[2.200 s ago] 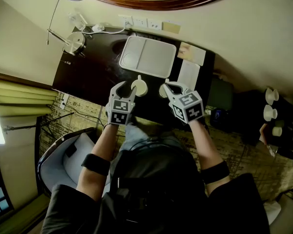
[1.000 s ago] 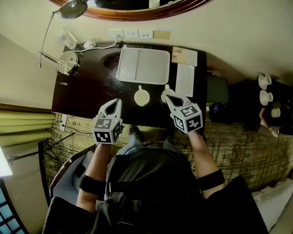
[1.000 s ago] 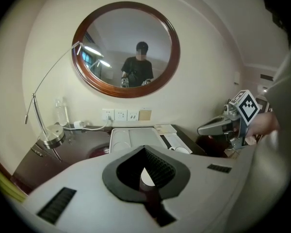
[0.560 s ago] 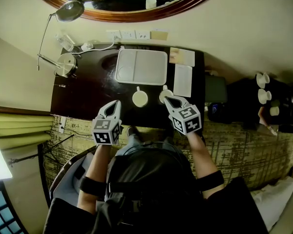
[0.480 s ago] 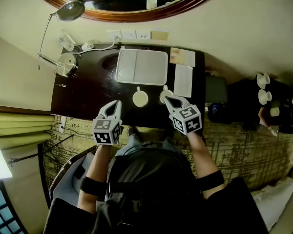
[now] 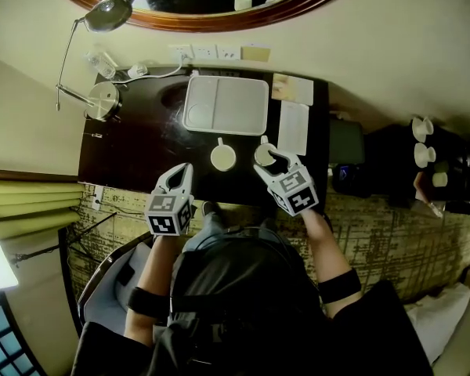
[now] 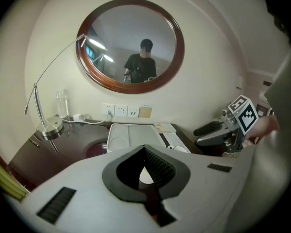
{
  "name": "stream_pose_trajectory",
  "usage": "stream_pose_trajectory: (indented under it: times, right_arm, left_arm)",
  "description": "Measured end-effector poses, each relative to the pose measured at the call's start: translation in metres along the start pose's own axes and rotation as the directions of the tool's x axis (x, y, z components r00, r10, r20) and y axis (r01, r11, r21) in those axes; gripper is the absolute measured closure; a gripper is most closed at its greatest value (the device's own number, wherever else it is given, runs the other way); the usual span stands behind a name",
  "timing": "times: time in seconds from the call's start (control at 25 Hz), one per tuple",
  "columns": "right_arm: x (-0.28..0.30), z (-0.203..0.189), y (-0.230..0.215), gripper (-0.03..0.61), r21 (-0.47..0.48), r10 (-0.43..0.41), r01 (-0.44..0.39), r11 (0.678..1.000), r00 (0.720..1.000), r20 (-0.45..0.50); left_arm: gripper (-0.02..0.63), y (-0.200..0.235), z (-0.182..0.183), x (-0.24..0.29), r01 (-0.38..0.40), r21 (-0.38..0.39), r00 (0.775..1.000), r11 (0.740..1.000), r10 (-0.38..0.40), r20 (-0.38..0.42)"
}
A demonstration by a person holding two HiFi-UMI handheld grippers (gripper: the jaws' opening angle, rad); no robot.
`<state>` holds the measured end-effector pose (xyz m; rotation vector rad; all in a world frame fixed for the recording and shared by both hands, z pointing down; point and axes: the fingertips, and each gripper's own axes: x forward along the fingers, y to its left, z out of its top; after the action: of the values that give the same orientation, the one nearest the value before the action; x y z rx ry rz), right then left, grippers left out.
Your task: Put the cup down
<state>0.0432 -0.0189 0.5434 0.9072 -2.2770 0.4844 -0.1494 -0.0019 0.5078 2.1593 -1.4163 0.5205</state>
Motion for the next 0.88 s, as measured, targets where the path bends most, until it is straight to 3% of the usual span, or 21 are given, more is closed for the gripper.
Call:
stream_pose_trajectory:
  times: [0.2, 0.28, 0.52, 0.88]
  right_arm:
    - [0.025, -0.031, 0.001, 0.144, -0.246, 0.035, -0.079, 0.966, 0.984, -0.177]
    - [0.035, -0.045, -0.004, 0.116, -0.320, 0.030, -0.110, 0.941, 0.969, -0.245]
    - [0.061, -0.067, -0.025, 0.097, -0.374, -0.008, -0.131, 0.918, 0.937, -0.349]
    - [0.085, -0.087, -0.036, 0.095, -0.319, 0.001, -0.145, 0.937, 0.911, -0.413]
  left_arm:
    - [0.611, -0.007, -0.004, 0.007, 0.026, 0.003, 0.999, 1.000, -0.026, -0.025]
    - [0.611, -0.009, -0.006, 0.012, 0.028, 0.009, 0.999, 1.000, -0.028, -0.035]
    - [0.611, -0.027, -0.016, 0.031, 0.094, 0.045, 0.993, 0.995, -0.090, -0.083]
    - [0.611, -0.072, -0.020, 0.078, 0.222, 0.157, 0.968, 0.962, -0.199, -0.150]
